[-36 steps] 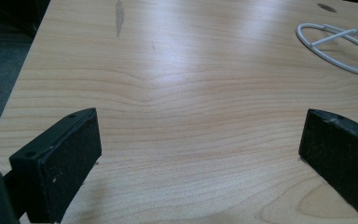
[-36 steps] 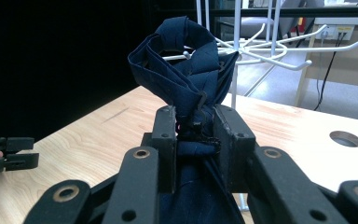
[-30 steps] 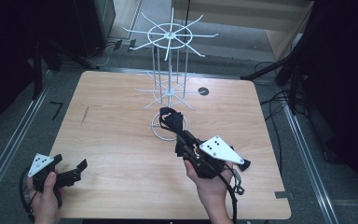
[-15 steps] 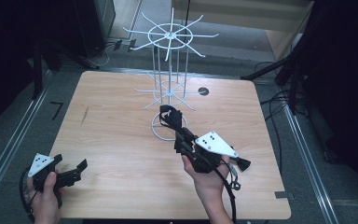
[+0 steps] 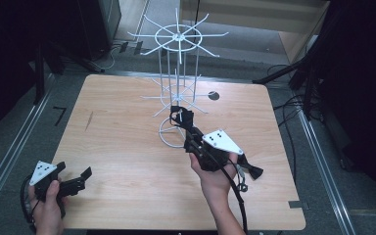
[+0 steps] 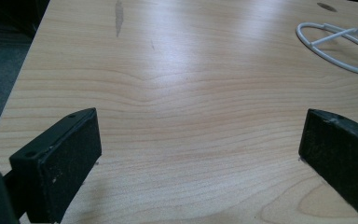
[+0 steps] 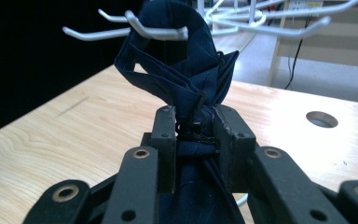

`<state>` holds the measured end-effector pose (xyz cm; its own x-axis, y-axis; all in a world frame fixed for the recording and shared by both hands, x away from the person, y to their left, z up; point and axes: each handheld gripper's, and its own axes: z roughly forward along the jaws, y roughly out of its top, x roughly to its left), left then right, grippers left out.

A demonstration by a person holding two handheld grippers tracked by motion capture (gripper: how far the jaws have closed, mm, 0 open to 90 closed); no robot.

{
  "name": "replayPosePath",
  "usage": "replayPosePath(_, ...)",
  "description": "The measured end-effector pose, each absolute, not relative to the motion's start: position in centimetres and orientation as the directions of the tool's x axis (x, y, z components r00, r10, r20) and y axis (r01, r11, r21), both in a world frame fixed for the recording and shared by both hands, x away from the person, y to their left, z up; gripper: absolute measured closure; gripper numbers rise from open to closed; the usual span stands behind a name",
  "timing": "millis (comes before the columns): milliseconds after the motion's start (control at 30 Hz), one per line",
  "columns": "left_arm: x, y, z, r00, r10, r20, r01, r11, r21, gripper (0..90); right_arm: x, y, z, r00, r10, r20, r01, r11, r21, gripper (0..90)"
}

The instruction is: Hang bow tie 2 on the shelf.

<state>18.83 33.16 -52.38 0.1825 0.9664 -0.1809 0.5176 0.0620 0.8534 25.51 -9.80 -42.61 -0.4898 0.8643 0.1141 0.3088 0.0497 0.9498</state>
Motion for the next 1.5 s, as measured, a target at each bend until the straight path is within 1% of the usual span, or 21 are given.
replayPosePath(267,18.8,33.2,-52.4,0.183,0.966,-0.183,0.519,0.063,0.852,0.0,26.0,-9.5,-44.2,-0.493,0.863,0.114,0.332,0.065,0.941,70.9)
replayPosePath(433,18.8,33.2,-52.4,0.182,0.966,-0.184,0.52,0.064,0.852,0.0,26.1,-9.8,-44.7,-0.491,0.863,0.12,0.335,0.059,0.94,66.4)
replayPosePath(500,18.8,33.2,-52.4,0.18,0.966,-0.186,0.52,0.067,0.851,0.0,26.1,-10.0,-44.8,-0.5,0.859,0.114,0.329,0.066,0.942,62.1)
replayPosePath(600,18.8,33.3,-52.4,0.181,0.966,-0.186,0.52,0.067,0.852,0.0,26.1,-10.5,-44.9,-0.529,0.841,0.11,0.321,0.078,0.944,50.1)
replayPosePath(667,18.8,33.2,-52.4,0.182,0.966,-0.184,0.519,0.065,0.852,0.0,26.0,-10.8,-45.1,-0.552,0.827,0.105,0.32,0.093,0.943,43.9)
replayPosePath(800,18.8,33.2,-52.4,0.182,0.966,-0.185,0.521,0.065,0.851,0.0,25.7,-11.9,-45.7,-0.562,0.823,0.087,0.328,0.125,0.936,39.1)
replayPosePath(1067,18.8,33.2,-52.4,0.18,0.967,-0.179,0.515,0.063,0.855,0.0,25.5,-15.5,-46.6,-0.505,0.856,0.11,0.363,0.095,0.927,38.4)
replayPosePath(1500,18.8,33.1,-52.4,0.182,0.967,-0.177,0.517,0.059,0.854,0.0,25.2,-20.1,-47.6,-0.425,0.899,0.108,0.388,0.073,0.919,38.9)
